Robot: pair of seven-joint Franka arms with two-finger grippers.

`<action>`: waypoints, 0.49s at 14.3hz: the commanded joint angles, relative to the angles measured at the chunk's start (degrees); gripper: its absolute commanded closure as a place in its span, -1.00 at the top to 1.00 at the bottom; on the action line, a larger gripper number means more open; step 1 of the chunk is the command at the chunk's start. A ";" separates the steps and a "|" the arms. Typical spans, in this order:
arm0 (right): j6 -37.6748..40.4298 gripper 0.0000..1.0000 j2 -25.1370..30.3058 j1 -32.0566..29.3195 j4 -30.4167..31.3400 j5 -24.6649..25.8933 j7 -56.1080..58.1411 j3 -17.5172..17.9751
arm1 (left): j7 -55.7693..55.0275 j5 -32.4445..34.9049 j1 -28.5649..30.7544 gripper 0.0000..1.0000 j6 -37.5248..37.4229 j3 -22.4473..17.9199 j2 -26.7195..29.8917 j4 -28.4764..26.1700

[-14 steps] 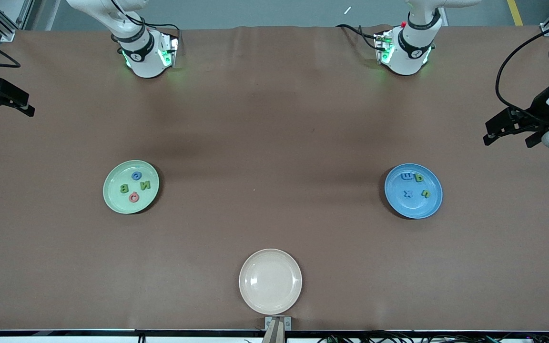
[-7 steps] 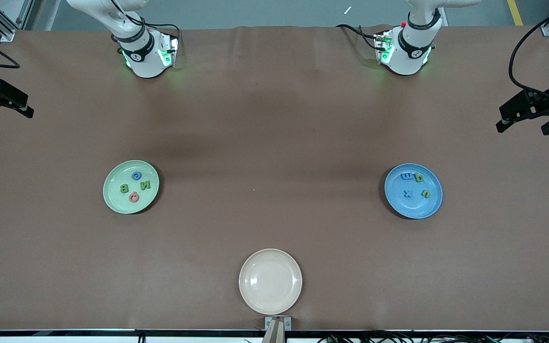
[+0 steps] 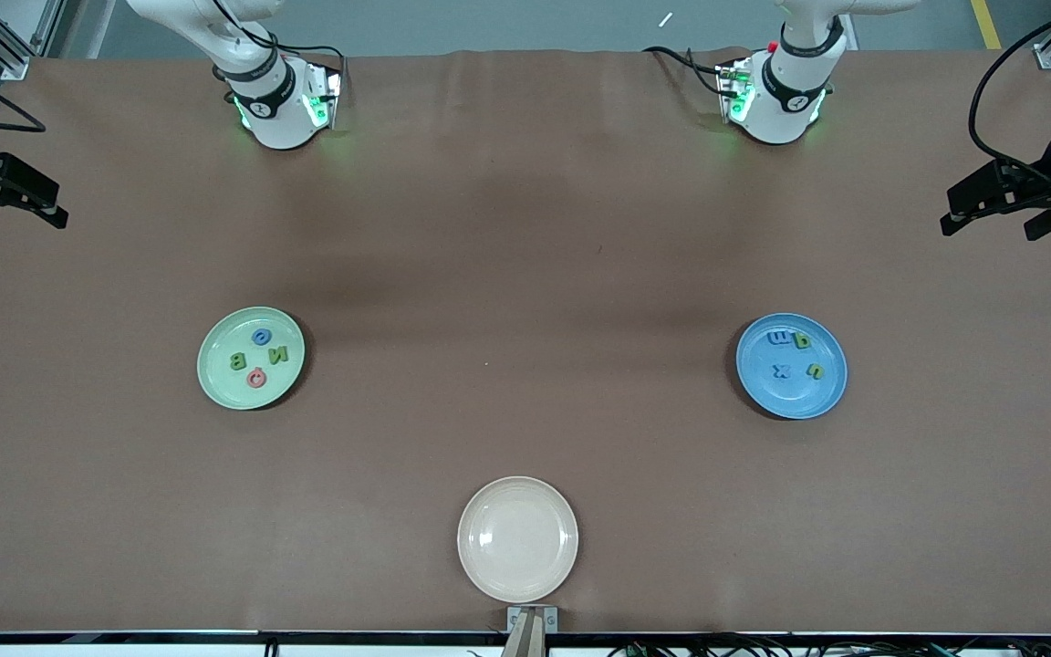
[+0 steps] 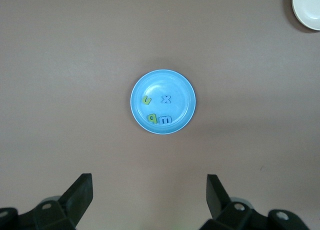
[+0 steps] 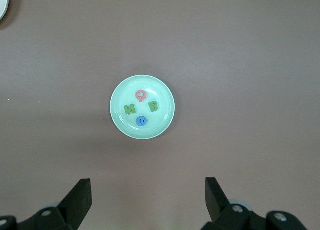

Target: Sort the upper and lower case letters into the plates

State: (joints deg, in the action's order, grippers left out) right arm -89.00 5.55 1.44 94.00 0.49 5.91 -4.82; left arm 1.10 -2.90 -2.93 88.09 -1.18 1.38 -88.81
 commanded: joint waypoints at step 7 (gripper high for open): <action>0.85 1.00 1.66 -0.12 1.54 0.47 -0.46 -0.19 | 0.66 0.88 0.38 1.00 -0.81 0.30 0.46 0.39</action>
State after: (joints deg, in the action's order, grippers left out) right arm -88.24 5.55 1.40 94.00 0.52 5.88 -4.99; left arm 1.10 -2.90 -2.93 88.09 -1.19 1.38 -88.80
